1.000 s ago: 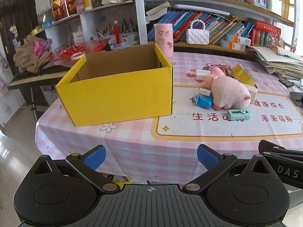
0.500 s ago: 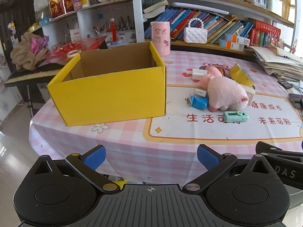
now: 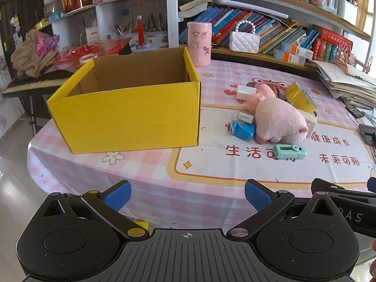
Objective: Organize objects
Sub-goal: 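Move both grippers toward the plush pig and mint-green clip, then grasp the mint-green clip with the left gripper while the right gripper grasps the pink plush pig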
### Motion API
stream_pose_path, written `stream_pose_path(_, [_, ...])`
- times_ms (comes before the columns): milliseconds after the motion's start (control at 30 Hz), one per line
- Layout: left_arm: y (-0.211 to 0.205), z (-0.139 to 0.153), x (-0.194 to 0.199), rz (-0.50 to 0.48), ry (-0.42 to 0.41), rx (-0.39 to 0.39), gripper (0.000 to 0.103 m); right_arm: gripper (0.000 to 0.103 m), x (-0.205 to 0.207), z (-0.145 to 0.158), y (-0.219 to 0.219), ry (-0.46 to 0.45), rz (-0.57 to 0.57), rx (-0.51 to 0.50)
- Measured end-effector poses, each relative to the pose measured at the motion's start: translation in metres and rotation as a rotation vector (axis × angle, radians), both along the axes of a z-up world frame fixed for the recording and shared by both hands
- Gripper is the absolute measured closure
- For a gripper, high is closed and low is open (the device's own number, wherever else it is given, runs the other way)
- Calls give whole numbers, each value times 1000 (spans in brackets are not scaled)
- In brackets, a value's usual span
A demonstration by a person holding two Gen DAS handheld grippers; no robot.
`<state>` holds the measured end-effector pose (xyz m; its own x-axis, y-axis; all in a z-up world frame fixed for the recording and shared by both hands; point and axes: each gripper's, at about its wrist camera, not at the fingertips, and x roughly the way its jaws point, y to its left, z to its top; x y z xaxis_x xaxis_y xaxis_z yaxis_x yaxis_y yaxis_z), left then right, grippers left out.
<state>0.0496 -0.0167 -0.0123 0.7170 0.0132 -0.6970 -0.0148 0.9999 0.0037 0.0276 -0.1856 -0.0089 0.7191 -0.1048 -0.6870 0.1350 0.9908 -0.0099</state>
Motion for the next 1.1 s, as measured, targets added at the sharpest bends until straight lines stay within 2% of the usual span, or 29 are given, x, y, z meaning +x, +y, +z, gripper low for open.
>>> stream_pose_path(333, [-12, -5, 23, 23, 29, -30, 0, 0, 28, -3, -19, 20, 30, 13])
stream_pose_path(500, [-23, -7, 34, 27, 39, -42, 0, 0, 42, -3, -33, 15, 8, 12])
stream_pose_path(700, [-40, -11, 49, 17, 46, -86, 1, 6, 58, 2, -64, -35, -20, 29])
stream_pose_path(900, [-77, -21, 66, -54, 71, -112, 6, 6, 70, 9, -89, -110, 20, 25])
stream_pose_path(1100, [-122, -34, 82, -125, 75, -91, 12, 6, 77, 13, -113, -180, 31, -5])
